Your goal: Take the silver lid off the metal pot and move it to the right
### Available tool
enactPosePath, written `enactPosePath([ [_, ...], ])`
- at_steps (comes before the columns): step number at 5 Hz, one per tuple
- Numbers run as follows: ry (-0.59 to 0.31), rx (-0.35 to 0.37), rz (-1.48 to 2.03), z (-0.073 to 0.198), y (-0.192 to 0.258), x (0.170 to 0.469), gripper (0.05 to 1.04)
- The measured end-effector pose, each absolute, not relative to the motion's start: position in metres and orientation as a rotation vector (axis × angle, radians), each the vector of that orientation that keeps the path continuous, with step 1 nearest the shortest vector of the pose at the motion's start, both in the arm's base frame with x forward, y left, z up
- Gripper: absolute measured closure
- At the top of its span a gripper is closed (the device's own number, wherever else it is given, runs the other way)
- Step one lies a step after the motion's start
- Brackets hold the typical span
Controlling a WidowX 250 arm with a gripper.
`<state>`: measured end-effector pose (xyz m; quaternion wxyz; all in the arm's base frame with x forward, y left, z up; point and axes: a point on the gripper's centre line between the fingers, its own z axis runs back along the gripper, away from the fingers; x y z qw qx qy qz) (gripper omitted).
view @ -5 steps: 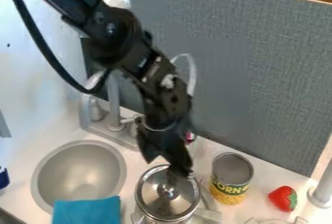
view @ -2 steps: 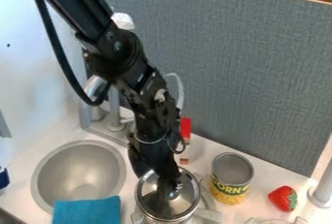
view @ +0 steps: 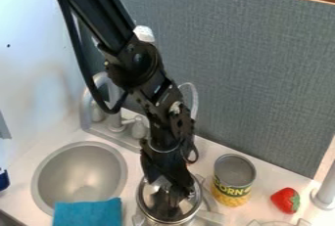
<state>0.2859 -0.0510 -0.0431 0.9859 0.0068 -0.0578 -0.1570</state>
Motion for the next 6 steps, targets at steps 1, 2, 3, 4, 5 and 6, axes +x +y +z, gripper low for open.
enactPosePath([
  [1, -0.118, 0.014, -0.315, -0.046, -0.052, 0.290, 0.089],
  [2, -0.102, 0.015, -0.317, -0.052, -0.051, 0.289, 0.089],
  [3, -0.106, 0.020, -0.325, -0.053, -0.051, 0.292, 0.124],
  [4, -0.103, 0.020, -0.317, -0.057, -0.051, 0.291, 0.407],
  [5, -0.106, 0.022, -0.310, -0.057, -0.051, 0.292, 0.694],
  [6, -0.106, 0.021, -0.311, -0.057, -0.051, 0.292, 0.765],
])
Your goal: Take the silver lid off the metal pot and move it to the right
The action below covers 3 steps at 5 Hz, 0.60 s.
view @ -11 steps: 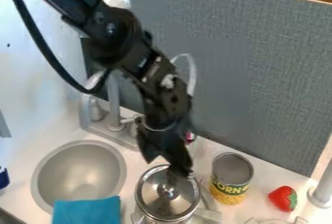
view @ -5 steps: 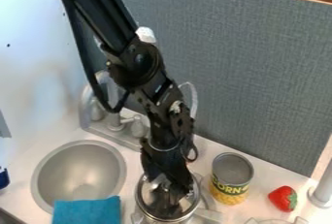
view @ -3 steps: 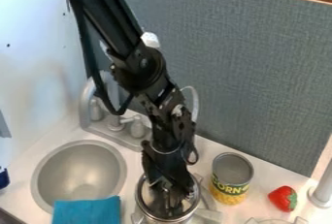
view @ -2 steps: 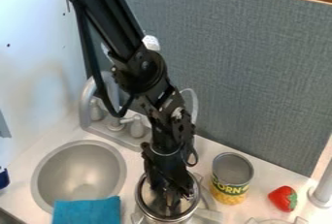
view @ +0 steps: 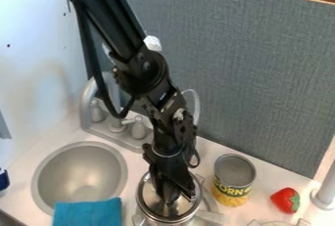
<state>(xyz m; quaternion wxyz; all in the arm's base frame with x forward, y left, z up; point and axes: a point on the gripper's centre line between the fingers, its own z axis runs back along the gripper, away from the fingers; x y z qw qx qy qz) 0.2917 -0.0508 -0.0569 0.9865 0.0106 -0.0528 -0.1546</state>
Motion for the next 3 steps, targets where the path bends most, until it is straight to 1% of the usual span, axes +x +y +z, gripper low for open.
enactPosePath([
  [1, -0.096, 0.011, -0.304, -0.054, -0.052, 0.288, 0.765],
  [2, -0.175, -0.020, -0.285, -0.019, -0.061, 0.297, 0.765],
  [3, -0.214, -0.058, -0.357, 0.003, -0.091, 0.293, 0.765],
])
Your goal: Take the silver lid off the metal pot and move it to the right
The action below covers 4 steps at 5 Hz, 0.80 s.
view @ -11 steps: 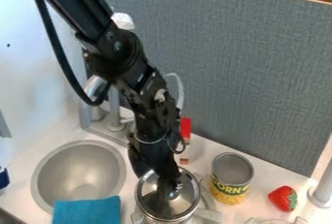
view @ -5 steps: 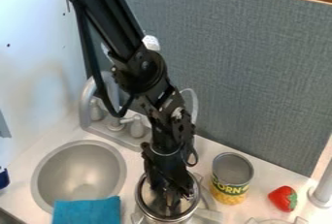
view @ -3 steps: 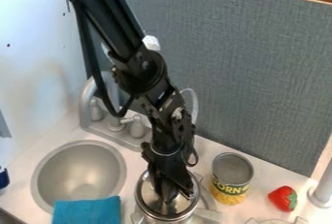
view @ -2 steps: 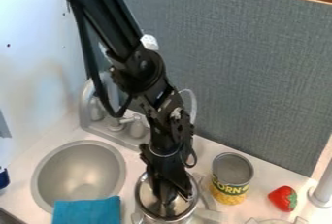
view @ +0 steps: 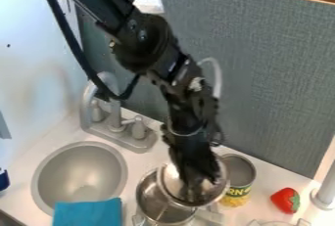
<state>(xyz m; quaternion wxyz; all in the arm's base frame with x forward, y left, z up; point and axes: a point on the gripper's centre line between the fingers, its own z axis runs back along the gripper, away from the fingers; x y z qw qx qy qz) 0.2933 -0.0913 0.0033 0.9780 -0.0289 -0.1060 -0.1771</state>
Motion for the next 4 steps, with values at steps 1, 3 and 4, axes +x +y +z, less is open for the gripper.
enactPosePath([
  [1, -0.235, -0.087, -0.433, 0.013, -0.123, 0.293, 0.765],
  [3, -0.203, -0.101, -0.539, -0.014, -0.173, 0.293, 0.765],
  [4, -0.189, -0.076, -0.599, -0.033, -0.199, 0.295, 0.765],
])
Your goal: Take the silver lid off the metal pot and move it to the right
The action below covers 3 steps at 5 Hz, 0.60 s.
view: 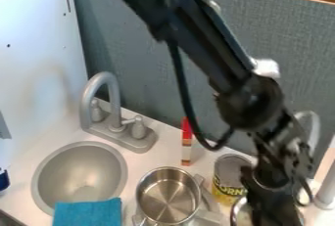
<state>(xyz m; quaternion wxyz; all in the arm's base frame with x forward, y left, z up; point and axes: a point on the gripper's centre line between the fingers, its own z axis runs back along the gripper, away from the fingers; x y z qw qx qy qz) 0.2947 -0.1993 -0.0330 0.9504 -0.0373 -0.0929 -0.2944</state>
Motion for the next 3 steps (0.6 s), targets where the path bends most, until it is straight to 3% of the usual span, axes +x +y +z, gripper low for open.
enactPosePath([
  [3, -0.141, -0.037, -0.652, -0.064, -0.221, 0.296, 0.765],
])
